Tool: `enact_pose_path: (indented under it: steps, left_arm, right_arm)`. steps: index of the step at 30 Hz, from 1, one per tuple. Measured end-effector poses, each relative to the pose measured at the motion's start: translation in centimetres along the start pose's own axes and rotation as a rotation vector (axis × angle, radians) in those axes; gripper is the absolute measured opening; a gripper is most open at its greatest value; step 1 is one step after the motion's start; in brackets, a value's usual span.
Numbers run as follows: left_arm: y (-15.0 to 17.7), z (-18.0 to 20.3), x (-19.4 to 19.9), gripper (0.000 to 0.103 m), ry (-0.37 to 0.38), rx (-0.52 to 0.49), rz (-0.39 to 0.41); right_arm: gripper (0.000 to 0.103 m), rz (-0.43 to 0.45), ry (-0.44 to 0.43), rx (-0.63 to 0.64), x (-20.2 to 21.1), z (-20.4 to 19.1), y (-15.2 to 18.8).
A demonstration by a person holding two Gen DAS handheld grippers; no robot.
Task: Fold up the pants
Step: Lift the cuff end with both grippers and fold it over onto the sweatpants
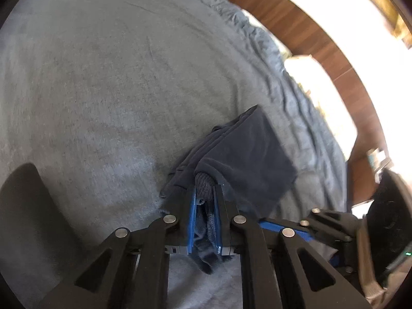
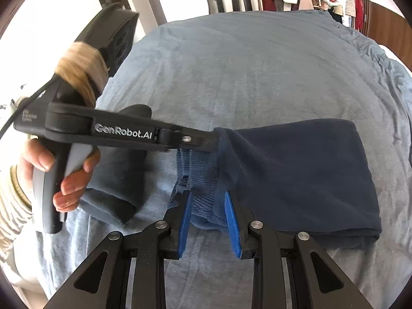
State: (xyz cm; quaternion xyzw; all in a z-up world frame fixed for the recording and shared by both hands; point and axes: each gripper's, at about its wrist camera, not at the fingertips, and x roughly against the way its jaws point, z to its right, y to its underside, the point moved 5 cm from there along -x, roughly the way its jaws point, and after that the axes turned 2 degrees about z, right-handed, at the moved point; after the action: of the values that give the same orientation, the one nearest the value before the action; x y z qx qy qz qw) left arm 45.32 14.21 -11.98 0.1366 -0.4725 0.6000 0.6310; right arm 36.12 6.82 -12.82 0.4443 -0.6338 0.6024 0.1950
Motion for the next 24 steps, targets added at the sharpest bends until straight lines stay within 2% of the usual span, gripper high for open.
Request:
enact_pose_path:
  steps: [7,12,18,24]
  left_arm:
    - [0.5,-0.7,1.3,0.013,-0.036,-0.023,-0.005]
    - [0.6,-2.0,0.1,0.013,-0.041,0.02,-0.043]
    - [0.7,-2.2,-0.1,0.013,-0.033,0.018,-0.048]
    - [0.4,-2.0,-0.2,0.013,-0.038,-0.005,-0.049]
  right_arm:
    - [0.028,0.016,-0.044,0.04,-0.5,-1.4,-0.3]
    - [0.028,-0.032,-0.064,0.092,-2.7,-3.1,0.2]
    - [0.028,-0.043,-0.01,0.127,-3.9,-3.4,0.6]
    - [0.027,-0.029,0.094,0.239,-3.9,-5.0,1.5]
